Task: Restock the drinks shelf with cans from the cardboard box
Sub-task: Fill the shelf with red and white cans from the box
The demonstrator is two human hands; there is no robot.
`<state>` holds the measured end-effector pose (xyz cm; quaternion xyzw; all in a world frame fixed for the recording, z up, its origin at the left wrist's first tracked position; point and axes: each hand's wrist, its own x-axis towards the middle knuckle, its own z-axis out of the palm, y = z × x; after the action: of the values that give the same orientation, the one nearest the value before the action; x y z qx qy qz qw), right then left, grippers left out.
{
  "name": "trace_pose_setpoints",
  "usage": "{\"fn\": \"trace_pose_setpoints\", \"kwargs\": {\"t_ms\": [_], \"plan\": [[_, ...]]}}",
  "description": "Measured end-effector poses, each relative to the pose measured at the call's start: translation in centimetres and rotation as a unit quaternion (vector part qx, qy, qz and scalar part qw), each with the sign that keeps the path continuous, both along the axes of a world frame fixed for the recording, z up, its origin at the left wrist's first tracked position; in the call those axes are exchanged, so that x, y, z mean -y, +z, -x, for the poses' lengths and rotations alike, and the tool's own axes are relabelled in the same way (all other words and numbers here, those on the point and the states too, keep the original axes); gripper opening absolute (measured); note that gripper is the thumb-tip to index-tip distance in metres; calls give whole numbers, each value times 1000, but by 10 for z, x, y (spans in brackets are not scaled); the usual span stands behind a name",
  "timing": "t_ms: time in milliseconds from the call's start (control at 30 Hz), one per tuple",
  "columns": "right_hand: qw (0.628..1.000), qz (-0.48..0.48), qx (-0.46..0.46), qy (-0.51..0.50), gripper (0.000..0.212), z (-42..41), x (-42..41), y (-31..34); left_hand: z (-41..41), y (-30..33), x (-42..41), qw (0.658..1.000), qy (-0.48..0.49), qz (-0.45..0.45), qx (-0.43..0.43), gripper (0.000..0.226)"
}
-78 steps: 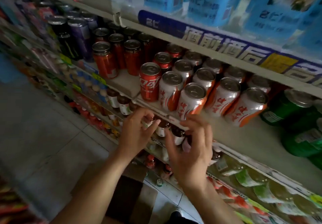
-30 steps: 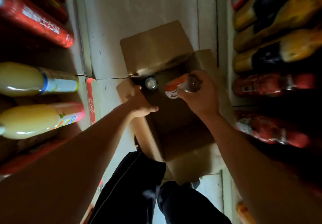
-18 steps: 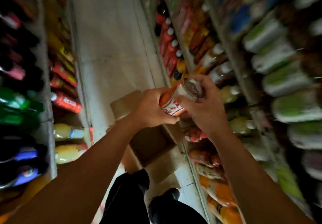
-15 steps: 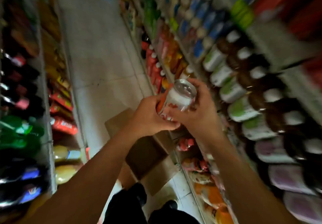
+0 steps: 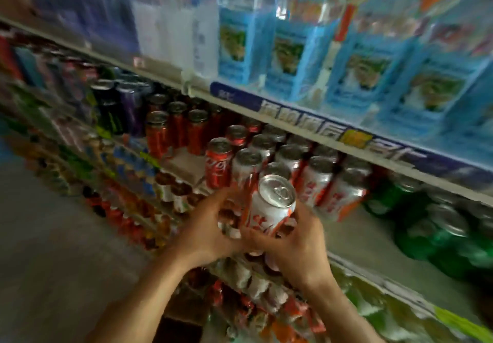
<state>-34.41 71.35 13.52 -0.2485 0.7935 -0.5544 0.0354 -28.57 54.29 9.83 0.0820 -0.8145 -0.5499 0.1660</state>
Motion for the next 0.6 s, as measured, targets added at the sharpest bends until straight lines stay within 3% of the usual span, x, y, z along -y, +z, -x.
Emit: {"fn": "trace_pose_setpoints", "kwargs": {"t_ms": [133,267,600], "plan": [[996,-13,-7,-90,54,18,-29,0,23,4,-9,989,-17,148,-15,36],[989,-33,-20,-146,53,38,-38,-10,36,-10,-5,974,-15,222,-43,21],[987,-2,8,-160,81,51,-31,-33,46,-18,-1,963,0,265,-43,5]]}}
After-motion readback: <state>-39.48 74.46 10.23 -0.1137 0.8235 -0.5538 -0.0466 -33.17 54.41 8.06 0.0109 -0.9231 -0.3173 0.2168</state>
